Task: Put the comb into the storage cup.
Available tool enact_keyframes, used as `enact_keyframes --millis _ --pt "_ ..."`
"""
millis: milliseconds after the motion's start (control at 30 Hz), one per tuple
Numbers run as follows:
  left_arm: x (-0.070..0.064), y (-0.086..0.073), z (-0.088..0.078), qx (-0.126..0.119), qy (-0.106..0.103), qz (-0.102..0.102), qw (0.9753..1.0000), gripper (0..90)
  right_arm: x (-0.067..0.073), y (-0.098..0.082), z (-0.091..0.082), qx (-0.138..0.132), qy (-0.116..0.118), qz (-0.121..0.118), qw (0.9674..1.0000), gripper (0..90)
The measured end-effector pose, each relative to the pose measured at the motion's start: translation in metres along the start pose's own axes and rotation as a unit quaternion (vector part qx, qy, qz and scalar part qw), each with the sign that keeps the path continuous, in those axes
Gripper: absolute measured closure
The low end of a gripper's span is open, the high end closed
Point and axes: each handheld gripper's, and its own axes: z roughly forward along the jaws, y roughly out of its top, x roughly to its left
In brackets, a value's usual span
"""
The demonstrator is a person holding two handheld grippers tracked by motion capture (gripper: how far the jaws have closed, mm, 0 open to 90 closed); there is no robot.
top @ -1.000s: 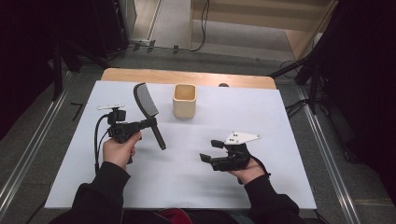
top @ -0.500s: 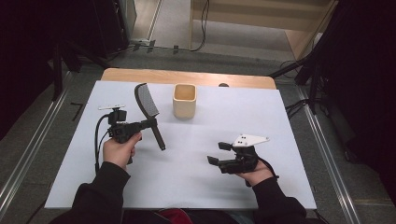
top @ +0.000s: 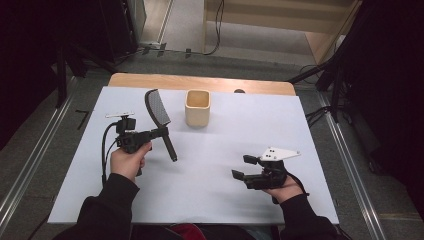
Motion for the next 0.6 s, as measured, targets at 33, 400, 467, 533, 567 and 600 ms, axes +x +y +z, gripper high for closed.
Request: enact_keyframes --millis 33,400,467,533,567,600 --pt "0.000 0.000 0.000 0.000 0.000 0.000 1.0000 72.8 -0.001 -0.001 -0.002 0.000 -0.002 0.002 1.0000 24.9" --pt "0.000 0.000 0.000 -0.001 -0.001 0.001 1.0000 72.8 -0.007 -0.009 -0.017 -0.002 -0.017 0.008 0.9998 24.9" --pt "0.000 0.001 0.000 -0.002 -0.002 0.001 1.0000 72.8 -0.008 -0.011 -0.019 -0.002 -0.019 0.010 0.9998 24.9" --pt "0.000 0.002 0.000 -0.002 -0.001 0.004 1.0000 72.8 -0.009 -0.012 -0.020 -0.002 -0.020 0.008 0.9998 24.9" --pt "0.000 0.002 0.000 -0.003 -0.002 0.005 1.0000 72.8 -0.009 -0.012 -0.021 -0.001 -0.020 0.008 0.9998 24.9" --pt "0.000 0.002 0.000 -0.004 -0.002 0.006 1.0000 72.8 -0.009 -0.013 -0.023 -0.001 -0.020 0.011 0.9997 24.9"
